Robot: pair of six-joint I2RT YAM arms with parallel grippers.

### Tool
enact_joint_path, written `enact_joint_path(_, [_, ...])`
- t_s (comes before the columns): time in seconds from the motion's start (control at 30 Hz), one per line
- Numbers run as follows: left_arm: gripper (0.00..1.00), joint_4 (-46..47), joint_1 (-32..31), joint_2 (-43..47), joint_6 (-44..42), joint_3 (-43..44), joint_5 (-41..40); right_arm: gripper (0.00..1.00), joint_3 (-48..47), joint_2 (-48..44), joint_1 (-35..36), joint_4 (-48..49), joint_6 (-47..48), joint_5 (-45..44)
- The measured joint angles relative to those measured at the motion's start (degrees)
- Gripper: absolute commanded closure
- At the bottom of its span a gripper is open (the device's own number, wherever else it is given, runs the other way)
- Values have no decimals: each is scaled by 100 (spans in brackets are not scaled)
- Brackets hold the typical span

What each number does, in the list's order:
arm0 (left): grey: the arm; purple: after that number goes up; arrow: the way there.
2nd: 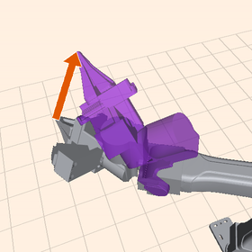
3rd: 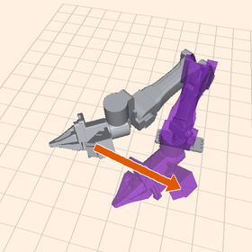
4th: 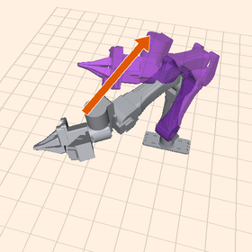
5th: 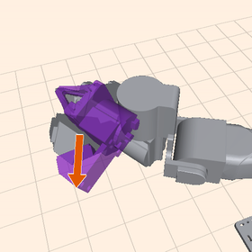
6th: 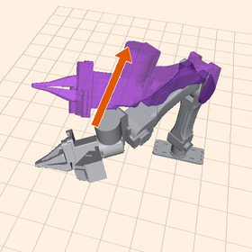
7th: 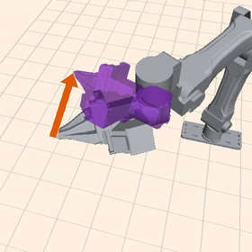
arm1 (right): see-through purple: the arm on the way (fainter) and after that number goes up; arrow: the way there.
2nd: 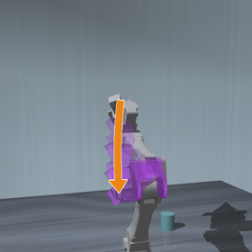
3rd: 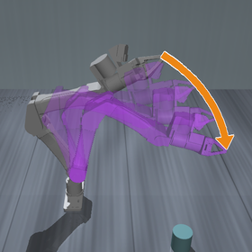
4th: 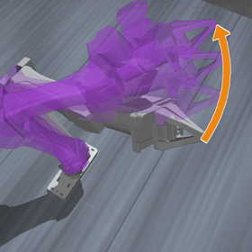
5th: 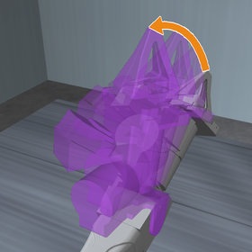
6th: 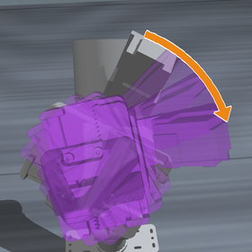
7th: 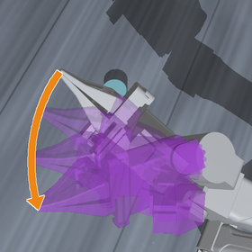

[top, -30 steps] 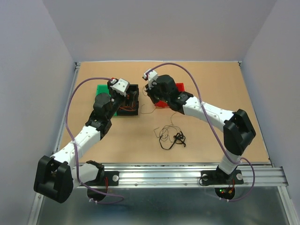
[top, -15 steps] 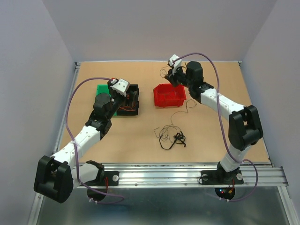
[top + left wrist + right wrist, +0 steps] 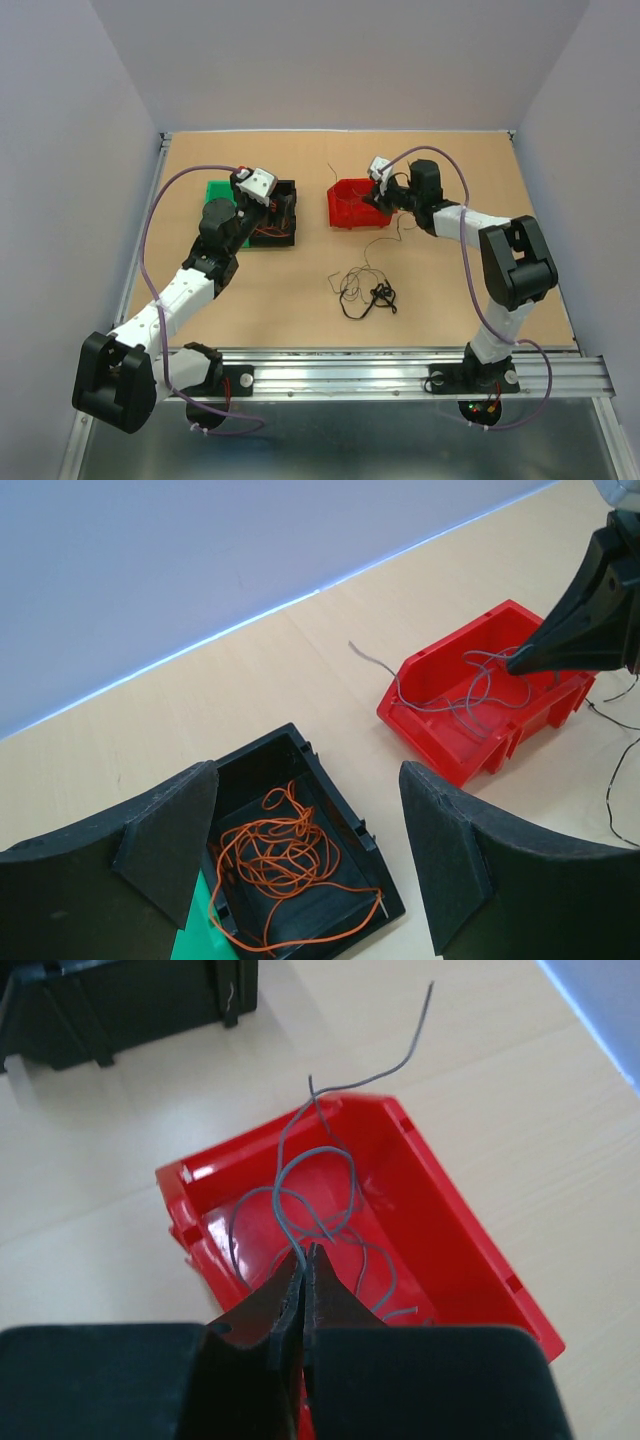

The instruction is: Untangle the cables

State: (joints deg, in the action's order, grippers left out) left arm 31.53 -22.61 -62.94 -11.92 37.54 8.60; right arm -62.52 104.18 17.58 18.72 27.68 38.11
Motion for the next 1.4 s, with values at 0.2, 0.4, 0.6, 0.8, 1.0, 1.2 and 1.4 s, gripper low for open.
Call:
enact_joint_path(0.2, [16,0,9,2,0,0,24,100,424,-46,-111,-50,614,42])
enact_joint_path(0.4, [16,-2,20,61,0,-2,63,99,223,-59,-146,-664,835,-173])
enact_joint_path(0.6, [16,2,22,98,0,-2,105,99,-811,262,-151,-1862,1069,-560])
enact_joint_path(0.8, [16,2,22,94,-2,-2,144,99,-1711,876,-149,-3060,1504,-977])
enact_joint_path(1.0, [16,0,22,-9,-22,-2,170,99,-2579,1722,-98,-4113,1823,-1340])
enact_joint_path(1.2, [16,-7,22,-105,-44,-2,190,97,-3163,2037,-4,-4607,1947,-1574])
enact_joint_path(1.4, [16,-7,22,-105,-63,-2,192,76,-3204,2044,15,-4734,2004,-1547])
